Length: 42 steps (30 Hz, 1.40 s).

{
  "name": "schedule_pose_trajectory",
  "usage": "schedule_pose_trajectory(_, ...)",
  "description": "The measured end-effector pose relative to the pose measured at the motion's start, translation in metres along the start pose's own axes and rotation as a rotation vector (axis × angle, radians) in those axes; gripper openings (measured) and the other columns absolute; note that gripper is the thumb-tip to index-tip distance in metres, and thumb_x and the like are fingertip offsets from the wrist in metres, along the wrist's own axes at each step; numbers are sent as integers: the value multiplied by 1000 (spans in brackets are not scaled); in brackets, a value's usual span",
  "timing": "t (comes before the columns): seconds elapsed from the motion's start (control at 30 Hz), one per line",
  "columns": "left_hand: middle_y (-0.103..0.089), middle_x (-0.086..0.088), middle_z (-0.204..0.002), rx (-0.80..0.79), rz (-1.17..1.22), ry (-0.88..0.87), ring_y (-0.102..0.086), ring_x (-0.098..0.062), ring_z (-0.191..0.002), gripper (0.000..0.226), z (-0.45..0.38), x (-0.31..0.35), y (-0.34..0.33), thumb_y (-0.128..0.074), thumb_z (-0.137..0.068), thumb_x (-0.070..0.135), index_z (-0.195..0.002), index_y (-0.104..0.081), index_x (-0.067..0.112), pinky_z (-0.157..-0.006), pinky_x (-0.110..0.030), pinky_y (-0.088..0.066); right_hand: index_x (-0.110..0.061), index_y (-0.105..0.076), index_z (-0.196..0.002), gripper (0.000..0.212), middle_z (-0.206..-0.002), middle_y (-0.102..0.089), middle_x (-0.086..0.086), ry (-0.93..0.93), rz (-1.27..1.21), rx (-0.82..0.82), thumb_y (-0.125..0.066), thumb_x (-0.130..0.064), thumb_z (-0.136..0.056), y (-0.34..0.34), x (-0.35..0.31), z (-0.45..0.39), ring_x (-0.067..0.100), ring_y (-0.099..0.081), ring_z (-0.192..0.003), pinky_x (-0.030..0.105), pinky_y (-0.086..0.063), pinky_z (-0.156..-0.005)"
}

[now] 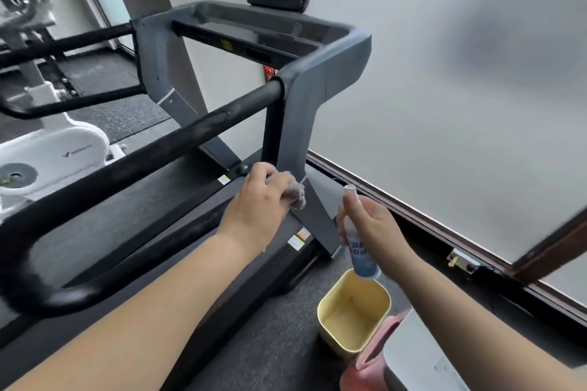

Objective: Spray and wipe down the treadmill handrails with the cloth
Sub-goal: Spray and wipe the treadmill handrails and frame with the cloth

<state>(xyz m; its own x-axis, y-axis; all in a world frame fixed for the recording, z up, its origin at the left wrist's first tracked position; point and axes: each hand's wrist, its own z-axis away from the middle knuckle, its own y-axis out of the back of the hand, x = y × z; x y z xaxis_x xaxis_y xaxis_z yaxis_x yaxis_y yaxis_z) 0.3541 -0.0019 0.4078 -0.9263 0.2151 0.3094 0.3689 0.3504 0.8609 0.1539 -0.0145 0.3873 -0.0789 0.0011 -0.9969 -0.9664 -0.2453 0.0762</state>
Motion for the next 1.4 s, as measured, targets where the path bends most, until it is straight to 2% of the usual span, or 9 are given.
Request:
schedule_pose_trajectory(0.2, -51, -3, -106, 68, -40, 55, -54, -25, -93, 21, 23, -31, 52, -63, -89, 24, -109, -64, 19, -67, -37, -50, -9, -61, -89, 34, -73, -60, 11, 31, -28, -70, -54, -42, -94, -55, -12, -4, 21, -63, -58, 32, -52, -56)
schedule_pose_trajectory(0.33, -55, -2, -106, 129, -21, 47, -57, -25, -92, 25, 33, -49, 92, -64, -87, 24, -112, -64, 21, -73, -38, -52, -10, -62, -91, 28, -78, -70, 9, 61, -29, -96, -54, -36, -97, -93, -27, -2, 22, -67, -60, 38, -54, -62)
schedule_pose_trajectory(0.5, -61, -3, -109, 256, 52, 45, -59, -22, -96, 27, 30, -67, 144, -65, -87, 27, -114, -65, 23, -82, -23, -42, -12, -57, -86, 32, -72, -63, 4, 44, -30, -138, -52, -43, -96, -132, -45, 0, 21, -65, -59, 48, -57, -74)
schedule_pose_trajectory(0.7, -63, -6, -111, 380, 47, 62, -59, -20, -97, 30, 13, -81, 193, -63, -88, 30, -117, -66, 21, -83, -16, -37, -6, -60, -89, 30, -70, -64, 5, 47, -109, -199, -54, -36, -96, -154, -66, -10, 22, -61, -57, 40, -53, -67)
schedule_pose_trajectory(0.87, -63, 0, -105, 444, 41, 199, -49, -10, -87, 28, -7, -107, 219, -60, -90, 35, -116, -65, 24, -76, -17, -34, -6, -56, -75, 48, -61, -57, 8, -22, -122, -281, -53, -53, -84, -157, -82, -27, 22, -54, -51, 29, -49, -54)
schedule_pose_trajectory(0.97, -61, 7, -94, 465, 41, 296, -49, -9, -84, 28, -18, -120, 223, -60, -90, 35, -115, -66, 23, -72, -16, -33, -6, -53, -65, 61, -56, -55, 10, -83, -88, -304, -50, -64, -80, -160, -89, -40, 23, -51, -50, 29, -48, -56)
schedule_pose_trajectory(1.03, -65, 3, -100, 459, 30, 320, -52, -11, -87, 29, -24, -125, 221, -60, -90, 35, -116, -65, 23, -75, -19, -35, -6, -50, -60, 66, -51, -54, 9, -94, 6, -287, -46, -69, -79, -161, -92, -51, 22, -51, -48, 28, -47, -58)
schedule_pose_trajectory(1.23, -66, -5, -115, 437, -40, 377, -56, -24, -106, 35, -39, -135, 212, -60, -89, 40, -119, -63, 23, -82, -24, -36, -8, -45, -50, 62, -39, -52, 2, -20, 178, -269, -44, -55, -92, -175, -110, -79, 22, -47, -43, 31, -48, -57)
schedule_pose_trajectory(1.4, -65, -5, -115, 406, -89, 378, -55, -24, -107, 37, -40, -144, 213, -60, -88, 42, -120, -63, 25, -84, -26, -37, -12, -45, -47, 59, -37, -53, -2, 52, 367, -231, -42, -54, -88, -193, -117, -84, 15, -49, -37, 42, -56, -72)
